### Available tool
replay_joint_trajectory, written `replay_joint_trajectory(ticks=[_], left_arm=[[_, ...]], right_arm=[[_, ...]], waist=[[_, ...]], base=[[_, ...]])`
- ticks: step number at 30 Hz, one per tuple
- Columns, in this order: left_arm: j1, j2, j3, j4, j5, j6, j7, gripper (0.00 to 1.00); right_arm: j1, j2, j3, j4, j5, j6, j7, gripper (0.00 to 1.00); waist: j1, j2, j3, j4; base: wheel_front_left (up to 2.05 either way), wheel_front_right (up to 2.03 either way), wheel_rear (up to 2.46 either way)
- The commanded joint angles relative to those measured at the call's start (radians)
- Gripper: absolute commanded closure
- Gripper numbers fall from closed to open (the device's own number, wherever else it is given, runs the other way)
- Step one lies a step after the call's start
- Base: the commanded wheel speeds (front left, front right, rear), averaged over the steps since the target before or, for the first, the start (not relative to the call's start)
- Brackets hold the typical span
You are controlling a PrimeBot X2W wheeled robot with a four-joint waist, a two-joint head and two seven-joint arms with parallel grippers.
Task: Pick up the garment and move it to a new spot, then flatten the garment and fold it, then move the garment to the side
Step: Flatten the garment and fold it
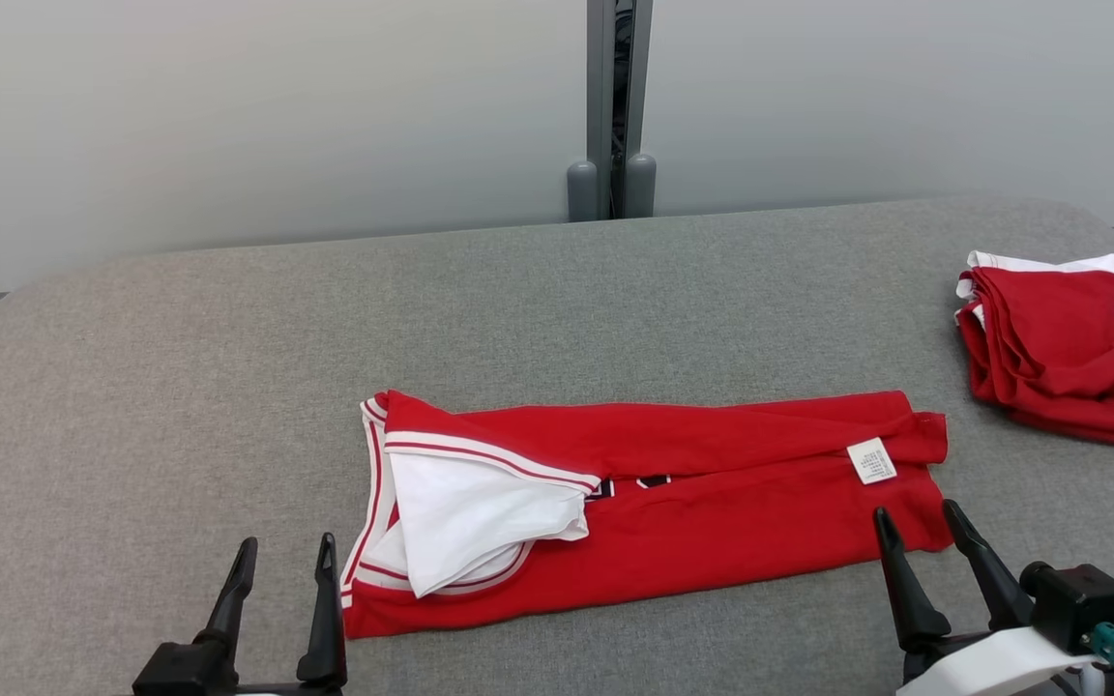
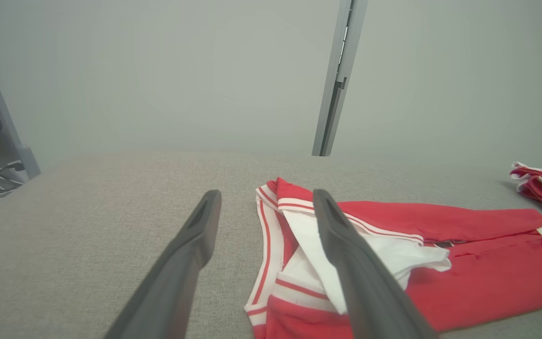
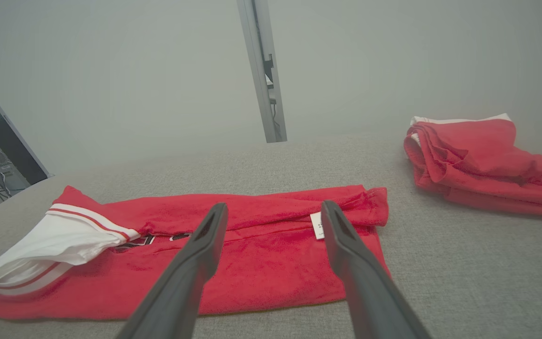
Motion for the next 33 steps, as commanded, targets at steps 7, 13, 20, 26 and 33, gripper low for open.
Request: replay_joint_trajectory(ticks=[7, 13, 20, 26, 33], left_arm=[[0.014, 0.0, 0.008, 0.011, 0.019, -0.016, -0.004, 0.0], [0.01, -0.001, -0.001, 0.016, 0.011, -0.015, -0.004, 0.0], [0.003, 0.0, -0.009, 0.019, 0.013, -0.012, -0.004, 0.0], [-0.008, -0.001, -0.021, 0.015, 0.023, -0.019, -0.004, 0.0], [-0.041, 0.0, -0.04, -0.007, 0.022, -0.034, -0.004, 0.0]], right_arm=[[0.013, 0.001, -0.003, -0.01, -0.006, 0.0, -0.004, 0.0], [0.014, 0.003, -0.006, -0.002, -0.008, 0.0, -0.004, 0.0], [0.012, 0.007, -0.006, 0.009, 0.012, 0.0, -0.004, 0.0], [-0.042, 0.02, -0.025, 0.08, 0.081, 0.0, -0.004, 0.0], [-0.192, -0.005, -0.093, 0.294, 0.124, 0.0, -0.004, 0.0]], waist=[[-0.0001, -0.0001, -0.005, 0.004], [-0.0001, -0.0001, -0.005, 0.006], [-0.0001, -0.0001, -0.004, 0.007], [-0.0001, -0.0001, 0.002, 0.006], [-0.0001, -0.0001, 0.033, 0.015]], base=[[0.0, 0.0, 0.0], [0.0, 0.0, 0.0], [0.0, 0.0, 0.0], [0.0, 0.0, 0.0], [0.0, 0.0, 0.0]])
